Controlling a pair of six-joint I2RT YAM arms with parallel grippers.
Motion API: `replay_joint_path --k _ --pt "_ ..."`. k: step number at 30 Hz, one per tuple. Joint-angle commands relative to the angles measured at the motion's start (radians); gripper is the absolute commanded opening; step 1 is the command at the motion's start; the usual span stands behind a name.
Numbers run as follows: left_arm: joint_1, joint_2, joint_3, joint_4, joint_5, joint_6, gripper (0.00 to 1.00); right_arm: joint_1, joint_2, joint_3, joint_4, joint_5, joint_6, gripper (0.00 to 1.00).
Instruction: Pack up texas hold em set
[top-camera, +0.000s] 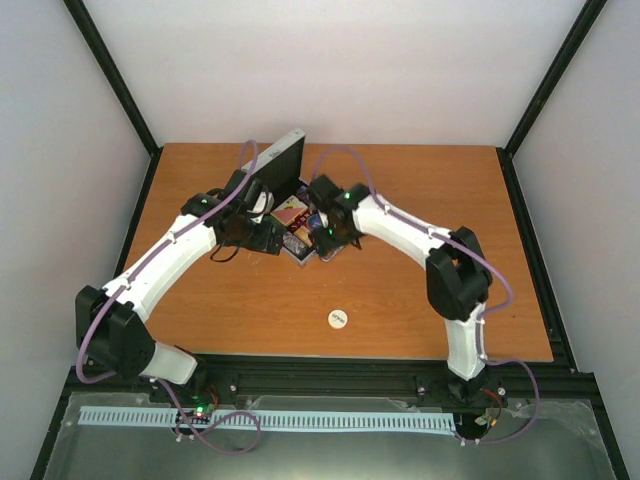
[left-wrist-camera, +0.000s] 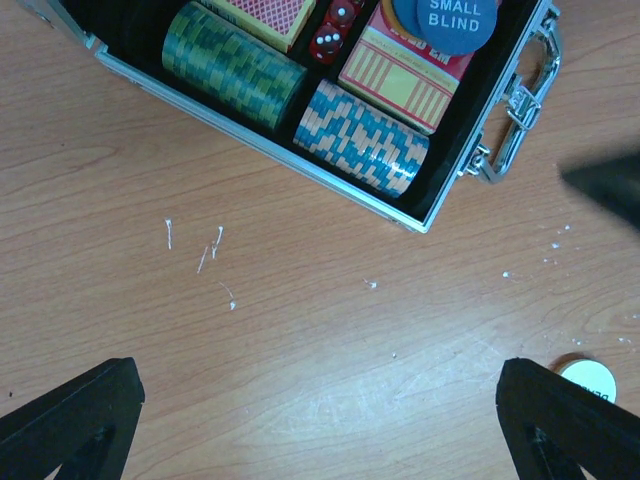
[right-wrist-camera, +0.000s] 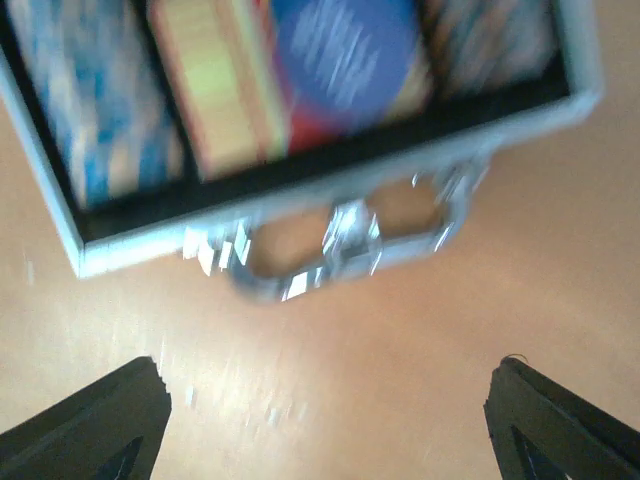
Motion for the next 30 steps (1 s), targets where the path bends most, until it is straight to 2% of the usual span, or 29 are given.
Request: replay_joint_path --k 1,5,10,20,30 --pt "0.008 0.000 0.059 0.007 0.008 0.018 1.00 0.103 -0.144 -0.291 0.029 -0.028 0.062 0.88" --pt "0.008 -0.002 0.069 0.004 0.010 0.018 1.00 0.191 -0.235 -0.464 0.055 -0.070 0.117 0.87" --pt "0.008 -0.004 0.044 0.013 0.019 0.013 1.00 0.264 -0.267 -0.562 0.093 -0.104 0.143 0.87" --pt "0.008 -0.017 0.006 0.026 0.024 0.007 1.00 0.301 -0.195 -0.578 0.138 -0.112 0.144 0.86" --pt "0.008 -0.025 -0.005 0.021 0.010 0.012 1.00 0.301 -0.170 -0.628 0.158 -0.118 0.149 0.80"
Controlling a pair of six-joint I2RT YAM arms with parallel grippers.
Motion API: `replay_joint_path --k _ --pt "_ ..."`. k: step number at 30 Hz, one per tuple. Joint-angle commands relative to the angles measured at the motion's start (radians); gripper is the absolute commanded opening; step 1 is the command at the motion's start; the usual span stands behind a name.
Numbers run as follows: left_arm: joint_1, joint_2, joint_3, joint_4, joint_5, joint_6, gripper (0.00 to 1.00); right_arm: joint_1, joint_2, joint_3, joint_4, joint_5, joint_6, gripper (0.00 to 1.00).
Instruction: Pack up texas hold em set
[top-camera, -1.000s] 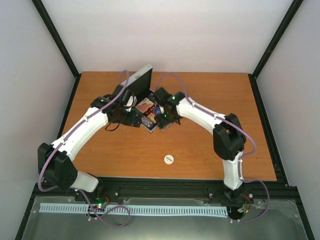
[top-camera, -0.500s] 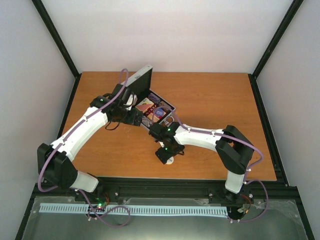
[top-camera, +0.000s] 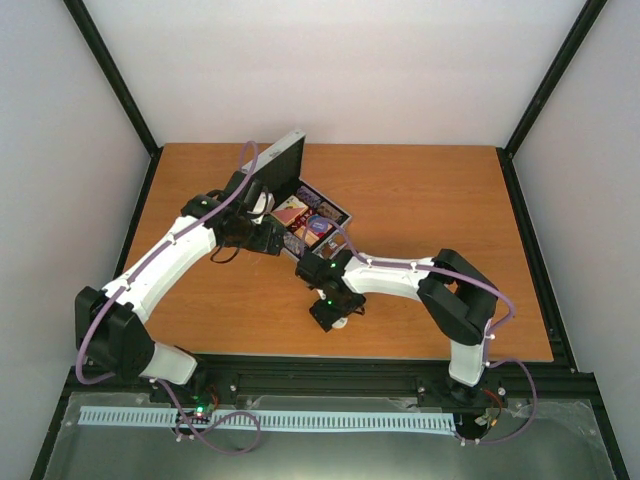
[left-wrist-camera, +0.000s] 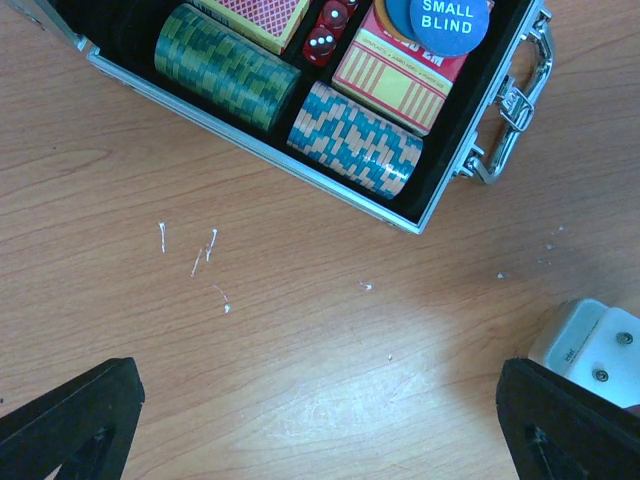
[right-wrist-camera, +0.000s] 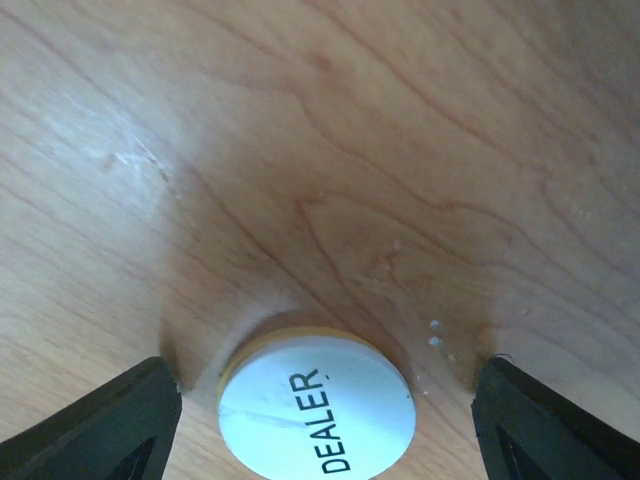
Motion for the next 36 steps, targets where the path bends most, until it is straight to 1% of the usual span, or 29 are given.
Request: replay_joint_path --k 1,6,9,15,20,22,24,31,36 --pt "0.008 -0.019 0.005 0.005 -0.005 0.011 1.00 0.011 0.014 -0.032 0.018 -0.011 0.012 0.79" --pt "0.008 -0.005 0.007 0.005 -0.014 0.021 1.00 0.010 0.017 -0.069 0.046 -0.022 0.020 0.77" --pt "0.008 0.000 0.007 0.005 -0.013 0.024 1.00 0.011 0.031 -0.073 0.048 -0.009 0.015 0.73" --pt "0.008 0.010 0.006 0.005 -0.018 0.034 1.00 0.011 0.033 -0.059 0.035 -0.012 0.019 0.54" --pt "0.008 0.011 0.004 0.005 -0.022 0.039 1.00 0.010 0.026 -0.036 0.012 0.001 0.022 0.48" --pt "0.008 0.009 0.003 0.005 -0.026 0.039 1.00 0.011 0.021 -0.017 -0.002 0.009 0.023 0.47" --pt "0.008 0.007 0.002 0.005 -0.028 0.040 1.00 0.011 0.015 0.007 -0.022 0.023 0.022 0.44" --pt "0.008 -0.003 -0.003 0.007 -0.030 0.035 1.00 -0.001 0.002 0.100 -0.076 0.077 0.006 0.43" --pt "0.008 -0.008 -0.007 0.007 -0.033 0.029 1.00 -0.044 0.016 0.155 -0.088 0.084 -0.021 0.43"
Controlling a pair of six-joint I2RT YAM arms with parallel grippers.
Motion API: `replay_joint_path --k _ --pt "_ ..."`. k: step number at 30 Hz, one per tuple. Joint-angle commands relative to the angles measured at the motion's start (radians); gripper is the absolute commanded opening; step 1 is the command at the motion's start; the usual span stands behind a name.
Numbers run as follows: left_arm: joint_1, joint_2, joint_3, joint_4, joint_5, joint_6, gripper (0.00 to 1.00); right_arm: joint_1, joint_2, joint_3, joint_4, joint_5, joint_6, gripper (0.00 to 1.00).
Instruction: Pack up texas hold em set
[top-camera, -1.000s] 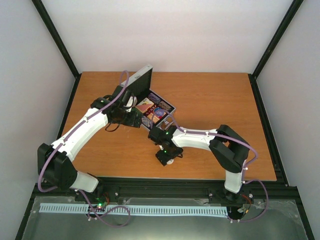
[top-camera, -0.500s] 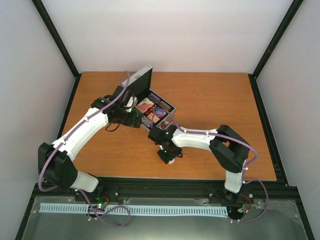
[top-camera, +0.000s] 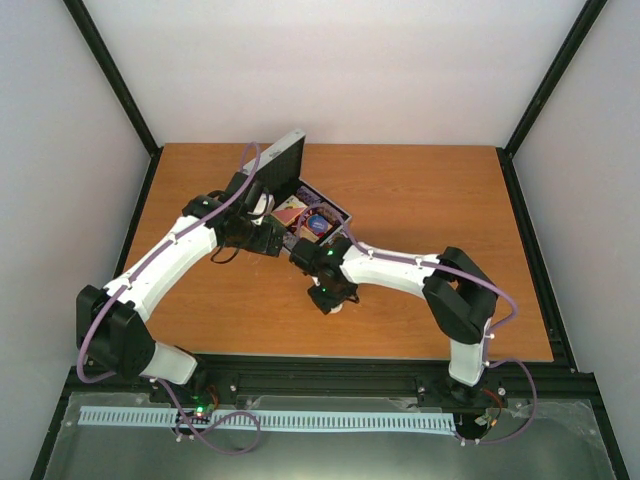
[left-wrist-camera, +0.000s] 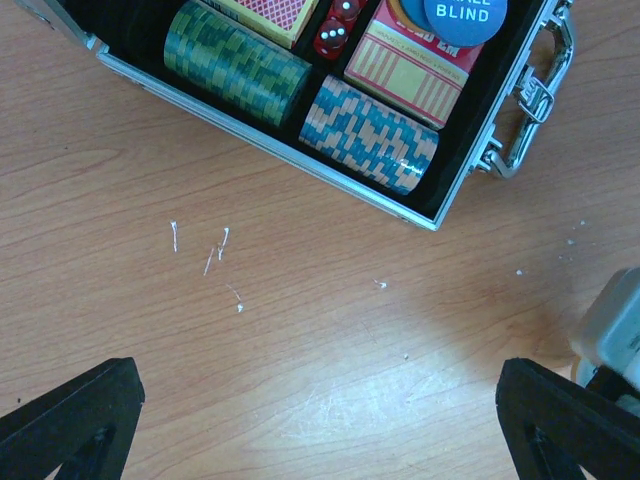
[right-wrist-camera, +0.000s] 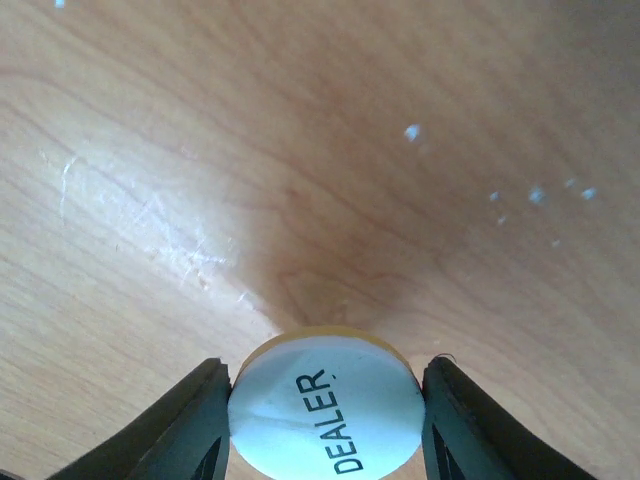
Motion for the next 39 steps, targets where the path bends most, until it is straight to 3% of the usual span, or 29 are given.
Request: replay_joint_path --k 1,12,19,25,31,35,39 --pt "0.008 -0.017 -0.002 0.008 -0.009 0.003 1.00 -0.043 0.019 0.064 -0.029 0.034 -0.035 0.43" --pt "0.008 -0.042 0.017 -0.011 -0.040 -0.013 1.00 -0.205 0.250 0.450 -0.040 0.016 -0.147 0.43" --pt "0.008 -0.060 0.018 -0.012 -0.035 -0.021 1.00 -0.246 0.420 0.727 -0.072 0.011 -0.168 0.43" --pt "0.008 -0.063 0.012 -0.015 -0.036 -0.026 1.00 -0.253 0.525 0.858 -0.086 -0.018 -0.178 0.44" --pt "0.008 -0.069 0.026 -0.018 -0.007 -0.019 1.00 -0.278 0.558 0.905 -0.080 -0.035 -0.178 0.59" --pt "0.008 -0.074 0.066 -0.038 0.007 -0.009 1.00 -0.284 0.505 0.888 -0.066 -0.007 -0.189 0.78" --pt "0.008 -0.088 0.164 -0.082 0.038 0.012 1.00 -0.284 0.432 0.880 -0.073 -0.008 -0.196 0.82"
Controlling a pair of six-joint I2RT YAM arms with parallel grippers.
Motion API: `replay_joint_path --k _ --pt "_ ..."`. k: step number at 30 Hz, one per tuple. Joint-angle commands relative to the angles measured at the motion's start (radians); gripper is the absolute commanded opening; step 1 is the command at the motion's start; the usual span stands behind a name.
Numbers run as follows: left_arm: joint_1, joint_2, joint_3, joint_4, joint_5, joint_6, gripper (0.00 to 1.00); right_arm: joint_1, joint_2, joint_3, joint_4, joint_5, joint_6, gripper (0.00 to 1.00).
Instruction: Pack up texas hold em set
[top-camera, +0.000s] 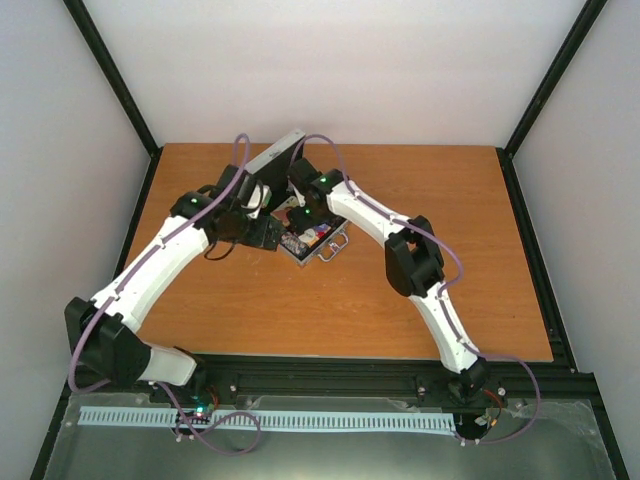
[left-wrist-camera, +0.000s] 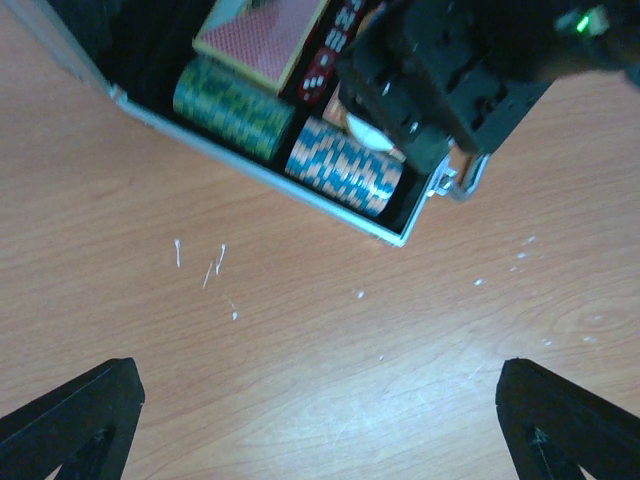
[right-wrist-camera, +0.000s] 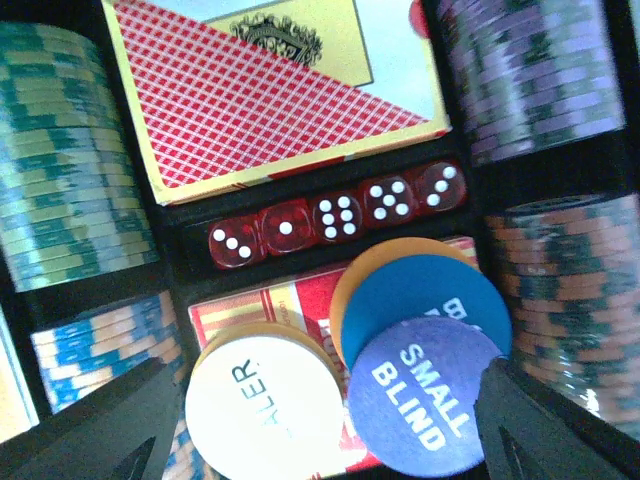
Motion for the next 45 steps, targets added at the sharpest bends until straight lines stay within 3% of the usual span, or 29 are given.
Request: replay_joint_path --k 1,7,12,16,20,28,32,37,41,45 --pt "0.008 -0.046 0.155 -0.056 0.037 0.021 1.00 -0.004 -0.123 -0.009 -0.016 0.004 -0.012 0.82" --pt "0.008 -0.022 0.413 -0.109 -0.009 0.033 1.00 -0.004 -0.261 -0.136 0.003 -0.029 0.010 0.83" --pt "0.043 0.136 0.640 -0.125 -0.121 0.052 0.99 -0.020 -0.355 -0.273 0.016 0.044 0.041 0.89" --pt "0.154 0.276 0.737 -0.060 -0.066 0.020 0.91 -0.089 -0.443 -0.391 0.044 0.017 0.067 0.89" --pt "0.278 0.425 0.810 0.020 0.004 -0.042 0.73 -0.168 -0.508 -0.476 0.073 -0.078 0.060 0.94" --pt "0.365 0.703 1.007 0.081 0.138 -0.095 0.71 -0.242 -0.577 -0.581 0.110 -0.185 0.051 1.00" --pt "0.365 0.797 0.998 0.101 0.235 -0.140 0.65 -0.246 -0.584 -0.591 0.105 -0.185 0.047 1.00" --pt "0.364 0.775 0.887 0.186 0.395 -0.187 0.56 -0.257 -0.591 -0.606 0.104 -0.183 0.045 1.00" --pt "0.364 0.696 0.811 0.209 0.484 -0.207 0.28 -0.264 -0.610 -0.649 0.115 -0.183 0.045 1.00" --pt "0.350 0.596 0.697 0.236 0.562 -0.231 0.11 -0.275 -0.636 -0.713 0.138 -0.201 0.054 1.00"
